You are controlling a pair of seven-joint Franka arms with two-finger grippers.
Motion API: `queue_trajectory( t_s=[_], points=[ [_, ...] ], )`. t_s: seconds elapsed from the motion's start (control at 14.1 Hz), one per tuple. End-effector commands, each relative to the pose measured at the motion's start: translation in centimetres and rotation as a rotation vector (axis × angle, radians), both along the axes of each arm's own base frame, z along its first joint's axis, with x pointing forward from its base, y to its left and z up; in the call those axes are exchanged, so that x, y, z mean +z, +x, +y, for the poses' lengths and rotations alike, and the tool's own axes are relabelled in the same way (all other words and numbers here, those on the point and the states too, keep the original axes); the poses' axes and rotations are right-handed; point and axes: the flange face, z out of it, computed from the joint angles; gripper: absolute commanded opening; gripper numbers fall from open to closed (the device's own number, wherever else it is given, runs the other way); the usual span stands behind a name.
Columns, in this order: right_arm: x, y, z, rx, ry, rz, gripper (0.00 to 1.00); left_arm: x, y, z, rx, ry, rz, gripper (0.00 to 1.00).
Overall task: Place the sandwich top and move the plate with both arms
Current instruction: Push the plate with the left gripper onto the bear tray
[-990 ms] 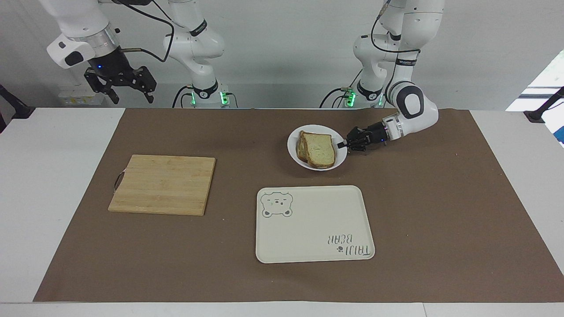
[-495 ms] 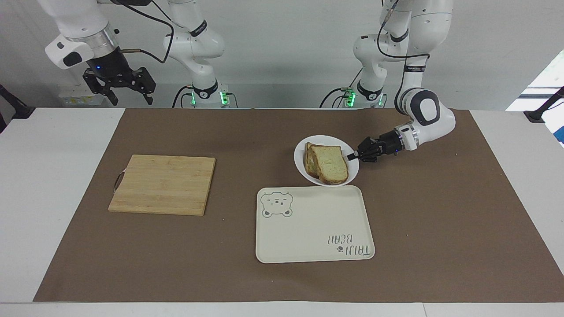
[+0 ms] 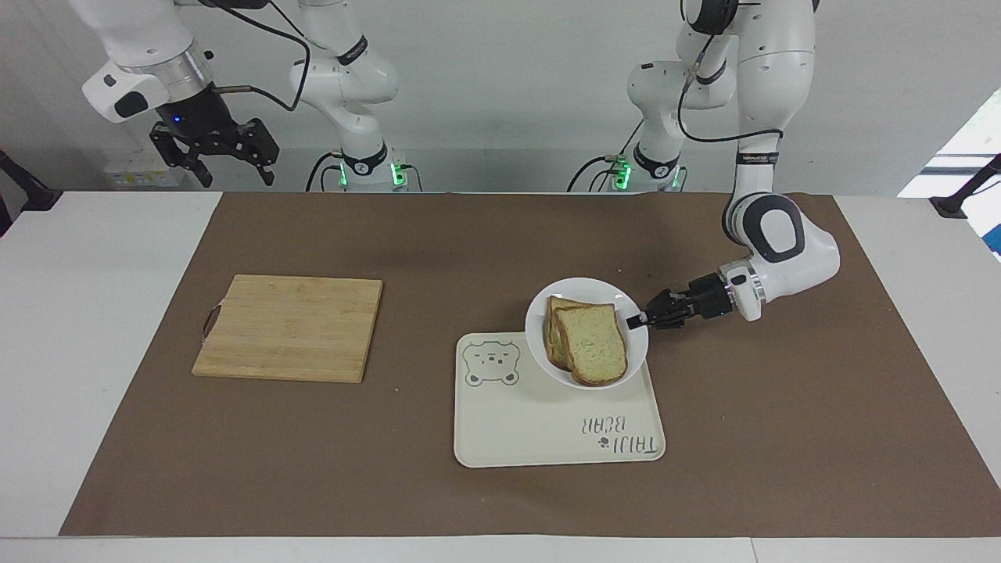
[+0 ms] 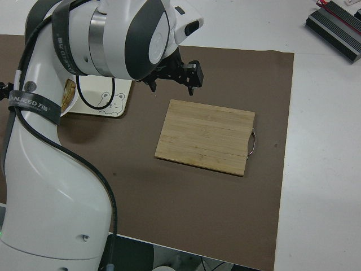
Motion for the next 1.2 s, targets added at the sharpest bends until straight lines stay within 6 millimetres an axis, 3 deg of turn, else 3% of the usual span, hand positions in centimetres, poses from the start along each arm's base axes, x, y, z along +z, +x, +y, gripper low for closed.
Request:
queue_trajectory(
  t_s=[0.0,0.49,0.78,1.13],
  points=[
    [0.3,0.2,0.0,0.016,0.017,-0.002,1.00,0.9,3.1,-2.7,-0.053,-0.016,-0.025,0.00],
    [0.3,0.2,0.0,0.016,0.017,-0.002,1.00,0.1,7.6,-3.5,-0.053,0.004,-0.067,0.00],
    [0.3,0.2,0.0,0.016,0.017,-0.002,1.00,-0.6,7.8,-3.9,-0.053,0.035,-0.075,0.00],
    [0.3,0.2,0.0,0.016,0.017,-0.002,1.00,-0.6,7.2,-7.1,-0.075,0.058,-0.089,0.00]
  ],
)
